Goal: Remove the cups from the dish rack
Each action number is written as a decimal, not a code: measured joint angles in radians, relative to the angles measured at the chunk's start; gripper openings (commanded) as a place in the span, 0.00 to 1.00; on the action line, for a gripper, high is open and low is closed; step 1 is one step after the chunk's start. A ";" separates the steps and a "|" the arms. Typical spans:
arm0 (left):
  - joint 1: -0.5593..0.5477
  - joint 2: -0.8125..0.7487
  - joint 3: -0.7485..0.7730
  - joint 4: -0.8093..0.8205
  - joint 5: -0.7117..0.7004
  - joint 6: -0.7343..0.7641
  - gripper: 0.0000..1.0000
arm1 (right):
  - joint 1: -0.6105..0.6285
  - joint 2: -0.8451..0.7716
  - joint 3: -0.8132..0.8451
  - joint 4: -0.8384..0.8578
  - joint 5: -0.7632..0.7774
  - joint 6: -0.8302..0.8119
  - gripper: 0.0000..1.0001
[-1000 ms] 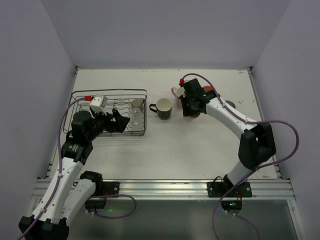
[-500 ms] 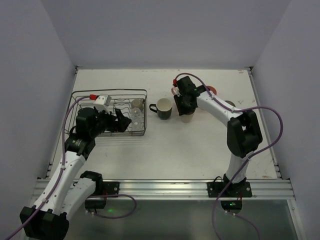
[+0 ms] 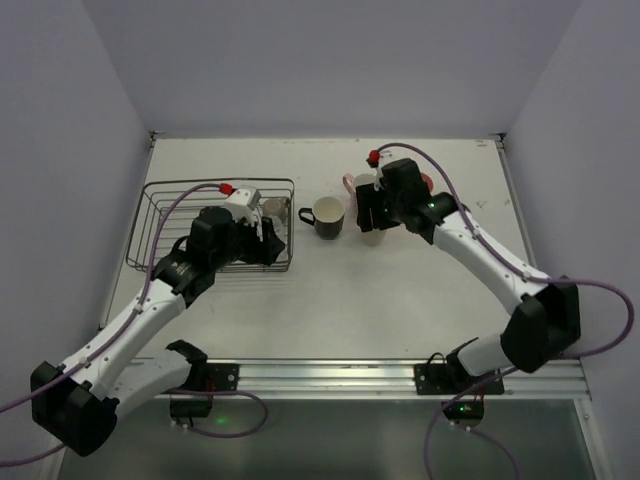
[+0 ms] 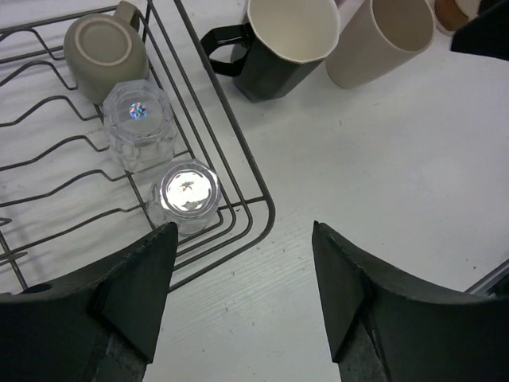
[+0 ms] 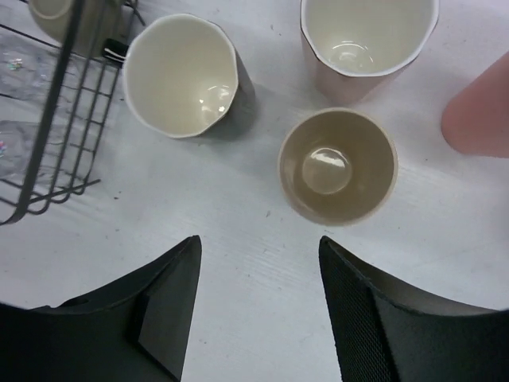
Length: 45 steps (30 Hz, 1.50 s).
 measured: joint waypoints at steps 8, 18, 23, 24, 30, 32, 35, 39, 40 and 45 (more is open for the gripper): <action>-0.194 0.164 0.106 -0.018 -0.337 -0.018 0.54 | 0.006 -0.391 -0.338 0.257 -0.094 0.096 0.47; -0.196 0.309 0.113 -0.045 -0.496 -0.027 0.58 | 0.006 -0.490 -0.476 0.391 -0.150 0.142 0.44; -0.196 0.389 0.131 -0.034 -0.494 -0.034 0.59 | 0.006 -0.493 -0.480 0.421 -0.172 0.149 0.45; -0.196 0.401 0.131 -0.034 -0.491 -0.035 0.59 | 0.006 -0.493 -0.480 0.426 -0.176 0.149 0.45; -0.196 0.438 0.131 -0.030 -0.486 -0.036 0.59 | 0.006 -0.493 -0.480 0.432 -0.179 0.149 0.45; -0.196 0.444 0.131 -0.030 -0.491 -0.036 0.59 | 0.006 -0.493 -0.480 0.433 -0.180 0.149 0.46; -0.196 0.458 0.131 -0.023 -0.497 -0.037 0.56 | 0.006 -0.493 -0.480 0.438 -0.182 0.149 0.47; -0.196 0.473 0.127 0.002 -0.504 -0.040 0.43 | 0.006 -0.493 -0.480 0.441 -0.189 0.150 0.50; -0.196 0.473 0.126 0.006 -0.505 -0.042 0.35 | 0.006 -0.493 -0.480 0.441 -0.194 0.150 0.51; -0.196 0.461 0.126 0.006 -0.520 -0.046 0.19 | 0.006 -0.500 -0.484 0.454 -0.205 0.156 0.61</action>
